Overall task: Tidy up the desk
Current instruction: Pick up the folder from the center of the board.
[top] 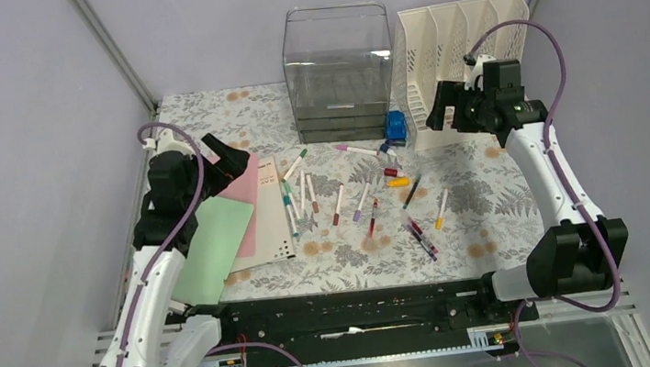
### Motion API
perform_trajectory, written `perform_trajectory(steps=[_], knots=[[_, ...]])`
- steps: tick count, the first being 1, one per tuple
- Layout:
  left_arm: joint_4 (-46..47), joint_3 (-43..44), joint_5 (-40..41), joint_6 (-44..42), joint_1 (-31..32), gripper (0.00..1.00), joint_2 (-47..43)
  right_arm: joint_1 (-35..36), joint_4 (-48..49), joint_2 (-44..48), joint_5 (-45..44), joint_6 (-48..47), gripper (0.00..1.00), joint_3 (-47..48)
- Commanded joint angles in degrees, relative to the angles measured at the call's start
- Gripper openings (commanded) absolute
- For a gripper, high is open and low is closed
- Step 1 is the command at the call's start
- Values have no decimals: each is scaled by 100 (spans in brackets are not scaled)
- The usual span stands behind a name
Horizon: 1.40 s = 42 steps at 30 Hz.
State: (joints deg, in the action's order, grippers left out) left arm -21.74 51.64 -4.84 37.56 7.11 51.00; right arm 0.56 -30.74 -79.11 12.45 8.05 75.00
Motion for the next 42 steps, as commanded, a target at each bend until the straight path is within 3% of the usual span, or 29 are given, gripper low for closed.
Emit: perform_trajectory(steps=[1, 6, 12, 17, 24, 31, 36, 40, 42], knots=[[-114, 283, -644, 258, 4, 99, 340, -21, 38, 245, 742, 85, 100, -164], [-826, 551, -635, 187, 276, 99, 710, 60, 0, 282, 1934, -603, 100, -382], [-2085, 1095, 762, -19, 1232, 99, 1182, 617, -273, 380, 2501, -1817, 100, -544], [-2921, 1558, 2052, -273, 2051, 99, 1972, 702, -1124, 205, 3838, -3126, 100, -518], [-3203, 2017, 3425, -1460, 2762, 99, 3199, 757, -1071, 176, 3950, -3325, 100, -853], [-2658, 1310, 4266, -2666, 2820, 98, 3870, 754, -545, 182, 3896, -3143, 100, -1247], [-2037, 803, 4396, -3062, 2803, 86, 4013, 755, -332, 95, 3888, -3006, 100, -1388], [-1821, 550, 4366, -3065, 2789, 64, 3974, 753, -252, 51, 3919, -2979, 100, -1452], [-1689, 390, 4345, -3114, 2774, 58, 3844, 753, -214, 38, 3932, -2952, 100, -1489]])
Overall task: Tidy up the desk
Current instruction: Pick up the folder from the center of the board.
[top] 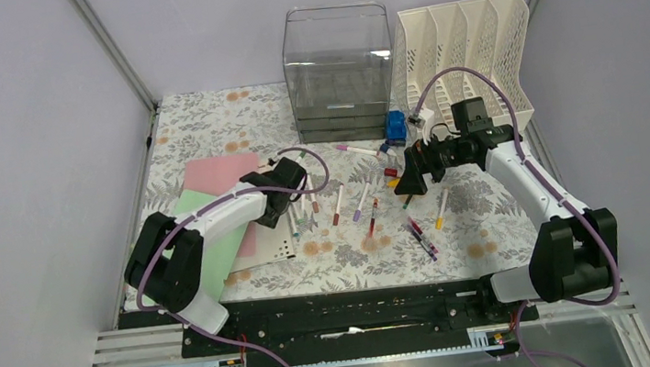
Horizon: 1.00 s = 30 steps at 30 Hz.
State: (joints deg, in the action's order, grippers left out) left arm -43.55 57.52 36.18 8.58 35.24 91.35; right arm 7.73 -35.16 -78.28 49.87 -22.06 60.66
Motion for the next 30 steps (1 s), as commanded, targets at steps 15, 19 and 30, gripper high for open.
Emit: perform_trajectory(steps=[15, 19, 30], knots=[[1285, -737, 442, -664, -276, 48, 148, 36, 281, 56, 177, 115, 100, -160], [1413, -854, 488, -745, -286, 48, 247, 36, 277, 43, 180, 132, 100, -135], [1968, -1215, 1283, -919, -282, 33, 614, 35, 281, -57, 180, 132, 100, -21]])
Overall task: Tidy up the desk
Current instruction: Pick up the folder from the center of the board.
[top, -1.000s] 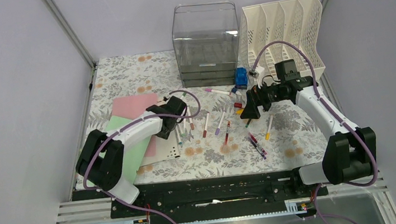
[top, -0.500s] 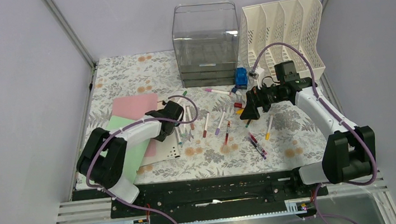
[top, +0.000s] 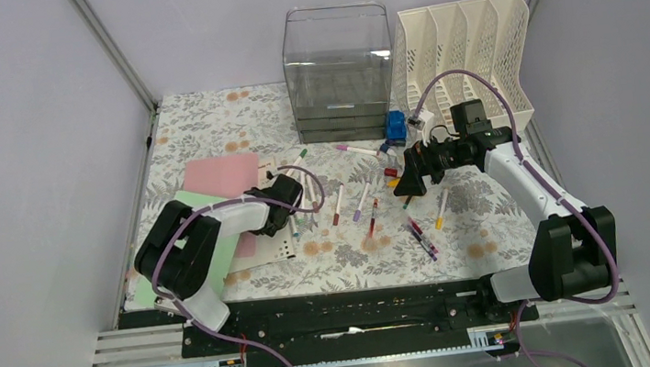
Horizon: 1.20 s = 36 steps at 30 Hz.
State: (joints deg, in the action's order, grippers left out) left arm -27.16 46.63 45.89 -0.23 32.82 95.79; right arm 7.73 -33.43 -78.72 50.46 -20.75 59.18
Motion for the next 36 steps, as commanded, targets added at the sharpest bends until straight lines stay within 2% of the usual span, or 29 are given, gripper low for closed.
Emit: perform_trajectory(steps=[1, 3, 6, 11, 16, 20, 26, 28, 32, 36], knots=[[367, -128, 364, -32, -39, 25, 162, 35, 104, -20, 139, 1, 100, 136], [421, -109, 463, -34, -39, 12, 103, 36, 102, -37, 148, 1, 100, 154], [432, -19, 610, -97, -31, 1, -87, 36, 37, -47, 140, -47, 100, 199], [282, 368, 847, -282, 95, 0, -668, 32, -156, -13, 273, -215, 100, 325], [-113, 1176, 794, -287, 252, 0, -1225, 36, -217, 47, 737, -328, 100, 415], [-595, 1959, 463, 277, 318, 0, -1453, 101, -214, 4, 1238, -380, 100, 537], [-1176, 2894, -209, 1398, 479, 0, -1730, 523, -174, -87, 1431, -378, 100, 942], [-1191, 3028, -475, 1719, 519, 0, -1933, 639, 35, -134, 1470, -94, 100, 1060], [-1182, 3285, -845, 2544, 524, 0, -2357, 887, 1036, -162, 1506, 1140, 100, 1131], [-1204, 3497, -707, 3495, 520, 0, -2647, 1390, 2118, -45, 1039, 2305, 100, 1111]])
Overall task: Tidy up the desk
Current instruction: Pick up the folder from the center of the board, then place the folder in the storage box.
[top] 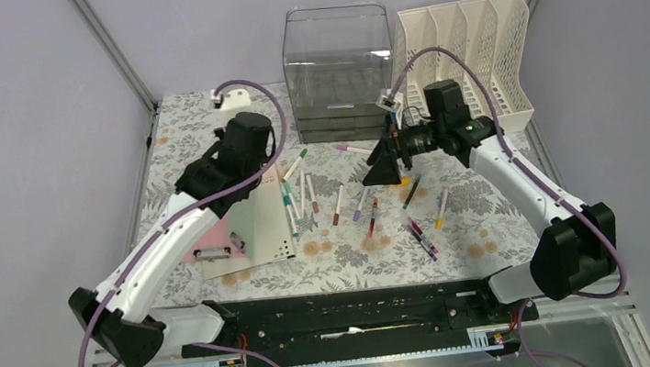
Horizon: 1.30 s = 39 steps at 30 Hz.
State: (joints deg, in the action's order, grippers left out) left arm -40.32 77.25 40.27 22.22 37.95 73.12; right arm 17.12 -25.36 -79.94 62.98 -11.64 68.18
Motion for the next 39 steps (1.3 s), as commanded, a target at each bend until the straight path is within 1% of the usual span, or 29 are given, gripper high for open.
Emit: perform_trajectory(steps=[1, 5, 8, 12, 18, 23, 27, 30, 32, 37, 38, 39], knots=[[104, 509, -154, 1414, 10, 0, -412, 571, 1551, 79, -337, 1673, 100, 225], [108, 827, -197, 2154, 10, 0, -474, 1147, 2190, -15, -983, 2340, 100, 504], [105, 1047, -335, 2634, 10, 0, -417, 1564, 2097, -238, -1404, 2280, 100, 955], [113, 1184, -500, 3162, 16, 0, -321, 2044, 1354, -633, -2026, 1827, 100, 1821], [327, 1057, -667, 3678, 27, 0, -277, 2771, 116, -921, -3448, 473, 100, 2661], [416, 1045, -691, 3924, 45, 0, -200, 3241, -100, -897, -4577, -112, 100, 2533], [410, 1041, -686, 4108, 50, 0, -158, 3502, 170, -891, -5712, -71, 99, 2228], [421, 985, -674, 4218, 49, 0, -184, 3573, 419, -865, -6214, -92, 94, 2006], [424, 922, -630, 4294, 54, 0, -220, 3595, 559, -835, -6586, -269, 90, 1868], [541, 783, -631, 4417, 51, 0, -352, 3591, 809, -779, -7104, -567, 79, 1565], [611, 742, -667, 4429, 47, 0, -373, 3596, 830, -763, -7139, -589, 74, 1513], [668, 704, -696, 4442, 49, 0, -396, 3592, 839, -747, -7159, -593, 65, 1471]])
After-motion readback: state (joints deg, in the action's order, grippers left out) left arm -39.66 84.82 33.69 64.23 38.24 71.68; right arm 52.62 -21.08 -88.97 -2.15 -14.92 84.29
